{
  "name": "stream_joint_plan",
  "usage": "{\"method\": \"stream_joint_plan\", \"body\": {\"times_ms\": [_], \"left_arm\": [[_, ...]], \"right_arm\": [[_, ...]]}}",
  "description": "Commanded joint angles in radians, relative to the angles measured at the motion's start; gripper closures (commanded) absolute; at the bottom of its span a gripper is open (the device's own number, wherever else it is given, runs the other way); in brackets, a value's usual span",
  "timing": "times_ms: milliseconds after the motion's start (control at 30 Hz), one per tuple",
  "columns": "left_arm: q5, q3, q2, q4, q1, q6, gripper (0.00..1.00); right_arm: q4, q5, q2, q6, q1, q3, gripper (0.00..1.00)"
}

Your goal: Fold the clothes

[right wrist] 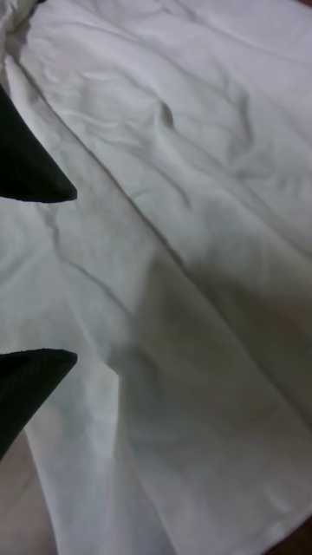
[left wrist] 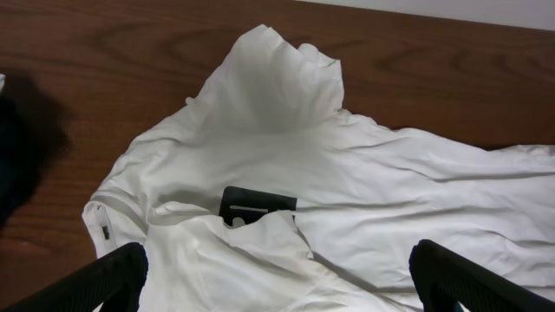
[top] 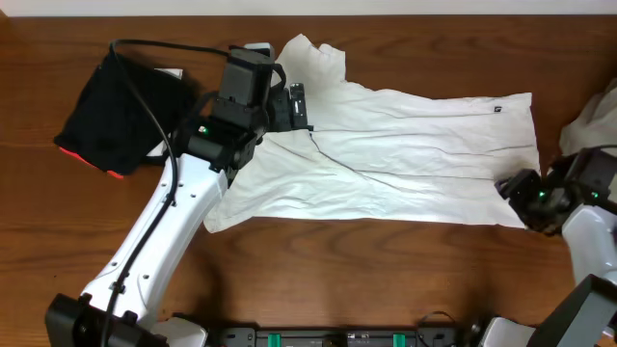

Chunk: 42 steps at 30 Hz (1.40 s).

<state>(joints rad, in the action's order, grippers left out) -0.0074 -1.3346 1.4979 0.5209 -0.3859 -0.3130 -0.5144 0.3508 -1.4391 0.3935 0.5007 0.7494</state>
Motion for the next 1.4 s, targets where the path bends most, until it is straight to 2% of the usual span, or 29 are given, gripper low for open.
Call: {"method": "stream_joint_plan", "body": {"times_ms": [0,500,800,1100,1367], "left_arm": [[-0.012,0.002,0.005,0.002,0.005,0.010,0.02],[-0.012,0.002,0.005,0.002,0.005,0.010,0.02],[-0.012,0.002,0.005,0.002,0.005,0.010,0.02],[-0.012,0.002,0.005,0.002,0.005,0.010,0.02],[-0.012,0.002,0.005,0.002,0.005,0.010,0.02]], "right_arm": [[0.023,-0.043,-0.001,0.056,-0.005,-0.036,0.47],[0.218,-0.092,-0.001,0.156,-0.005,-0.164,0.53],[0.268,-0.092,-0.001,0.156,-0.005,-0.175,0.67],[0.272,-0.092,-0.003,0.192,-0.005,-0.175,0.65],[0.290,-0.093,-0.004,0.197,-0.005,-0.175,0.67]]}}
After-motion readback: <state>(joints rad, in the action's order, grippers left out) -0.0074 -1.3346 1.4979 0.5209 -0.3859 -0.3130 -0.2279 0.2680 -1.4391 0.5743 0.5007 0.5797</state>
